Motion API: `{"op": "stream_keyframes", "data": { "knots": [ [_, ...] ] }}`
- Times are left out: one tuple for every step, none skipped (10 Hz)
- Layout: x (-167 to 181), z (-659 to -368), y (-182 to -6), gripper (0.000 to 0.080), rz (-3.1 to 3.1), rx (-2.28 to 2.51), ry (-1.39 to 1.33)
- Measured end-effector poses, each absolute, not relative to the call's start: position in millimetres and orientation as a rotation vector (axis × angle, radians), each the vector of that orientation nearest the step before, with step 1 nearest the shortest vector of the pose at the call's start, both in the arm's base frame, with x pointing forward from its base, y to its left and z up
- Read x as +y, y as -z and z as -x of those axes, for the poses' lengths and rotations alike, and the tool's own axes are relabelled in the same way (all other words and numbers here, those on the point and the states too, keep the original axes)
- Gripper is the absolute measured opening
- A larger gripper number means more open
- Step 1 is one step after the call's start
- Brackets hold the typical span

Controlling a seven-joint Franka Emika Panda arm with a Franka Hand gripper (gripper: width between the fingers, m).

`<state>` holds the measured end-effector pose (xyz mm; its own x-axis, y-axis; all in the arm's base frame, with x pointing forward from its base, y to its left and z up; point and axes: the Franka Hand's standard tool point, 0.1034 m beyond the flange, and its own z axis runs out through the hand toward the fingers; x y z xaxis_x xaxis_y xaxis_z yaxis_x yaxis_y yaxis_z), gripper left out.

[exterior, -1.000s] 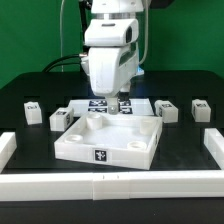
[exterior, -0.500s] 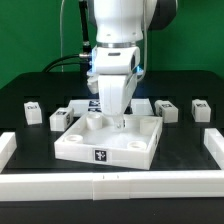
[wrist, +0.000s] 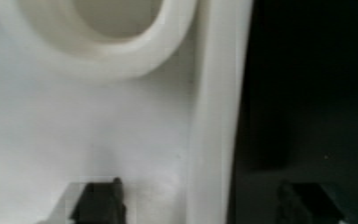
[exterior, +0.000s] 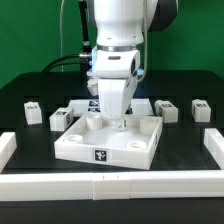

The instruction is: Assemble one leg

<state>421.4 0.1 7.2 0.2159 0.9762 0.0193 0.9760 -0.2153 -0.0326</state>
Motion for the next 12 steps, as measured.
{"op": "stream_keyframes", "data": {
  "knots": [
    [0, -421, -7.2, 0.0253, 2.42, -1.944, -0.008],
    [0, -421, -7.2, 0.0253, 2.42, -1.944, -0.008],
    [0, -422, -7.2, 0.0083, 2.422, -1.943, -0.008],
    [0, -423, -7.7, 0.0056, 2.424, -1.945, -0.002],
    [-1, -423, -7.7, 0.0055, 2.424, -1.945, -0.002],
    [-1, -423, -7.7, 0.0055, 2.424, -1.945, -0.002],
    [-1, -423, -7.7, 0.0056, 2.424, -1.945, -0.002],
    [-1, -423, -7.7, 0.0056, 2.424, -1.945, -0.002],
    [-1, -423, -7.7, 0.0056, 2.424, -1.945, -0.002],
    [-1, -423, -7.7, 0.0057, 2.424, -1.945, -0.002],
    [-1, -424, -7.8, 0.0057, 2.398, -1.975, -0.005],
    [-3, -433, -8.2, 0.0057, 2.303, -2.095, 0.001]
  ]
}}
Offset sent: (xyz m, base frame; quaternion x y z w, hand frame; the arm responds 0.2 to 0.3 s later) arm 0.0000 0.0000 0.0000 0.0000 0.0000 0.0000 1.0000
